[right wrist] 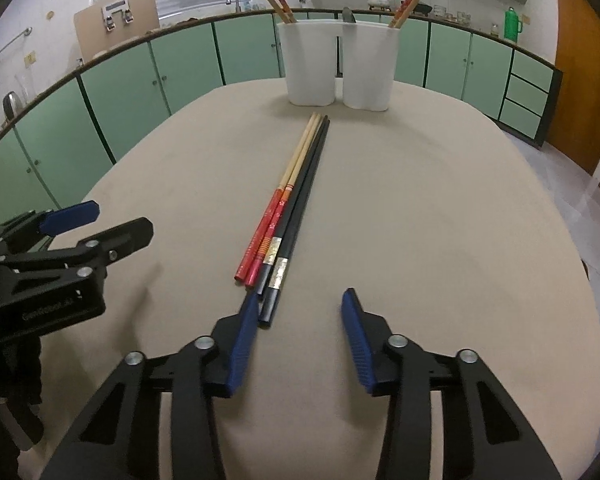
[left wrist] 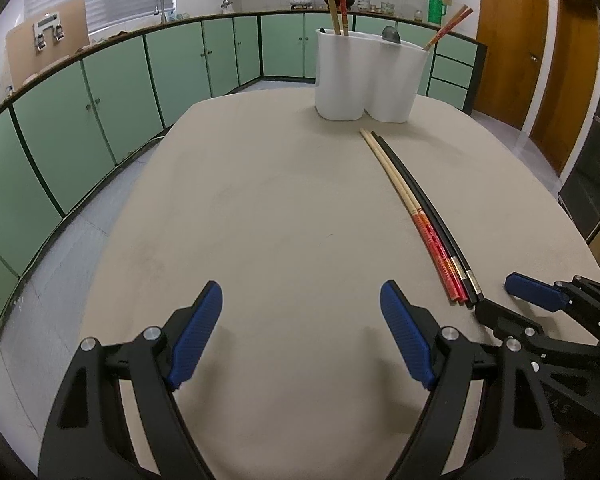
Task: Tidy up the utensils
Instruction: 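Grasp a black chopstick at its end with the right tool, then grasp a red-patterned chopstick at its end with the left tool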
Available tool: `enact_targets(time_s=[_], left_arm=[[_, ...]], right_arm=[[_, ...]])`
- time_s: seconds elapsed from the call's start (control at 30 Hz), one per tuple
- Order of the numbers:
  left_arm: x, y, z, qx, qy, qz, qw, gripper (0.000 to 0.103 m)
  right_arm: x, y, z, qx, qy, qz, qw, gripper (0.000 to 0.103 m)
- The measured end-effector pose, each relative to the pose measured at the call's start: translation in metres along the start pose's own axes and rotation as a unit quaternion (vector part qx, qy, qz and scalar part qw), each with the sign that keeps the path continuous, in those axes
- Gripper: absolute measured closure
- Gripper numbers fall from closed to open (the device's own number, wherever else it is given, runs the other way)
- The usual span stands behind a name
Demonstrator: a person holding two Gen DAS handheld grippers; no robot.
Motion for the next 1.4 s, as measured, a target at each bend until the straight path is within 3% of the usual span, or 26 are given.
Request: enact_targets(time_s=[0.13,0.3,0.97,1.4], left_arm=[[-0.001,0.000,0.001,0.003,0.000,-0.002,1.0000,0.024],[-0.002,-0.001,0.005,0.003,0.002,-0.003,1.0000,0.024],[-0.017,-0.001,0.060,-0.026,0.047,-0.019,0.9984,0.024],[-0.034,-0.001,0.069,-0.024,0.022,-0.046,0.9984,0.031]], right_arm=[[0.000,0.000,-0.002,0.006,0.004,0.001,1.000,0.075],[0.000,0.000,-0.006,0.012,-0.001,-0.001,1.000,0.095],[0.010,0.002,0.041,-0.038,0.019,0.009,0.999,0.097],[0.008,0.003,0.049,-0.048,0.011,0.008,0.999,0.097]])
Point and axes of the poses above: each gripper's, at about its wrist camera, not at the fingertips, and x roughly against the way its jaws point, z to its right, y to its underside, the point moved 2 cm from there along -x, roughly the way its jaws point
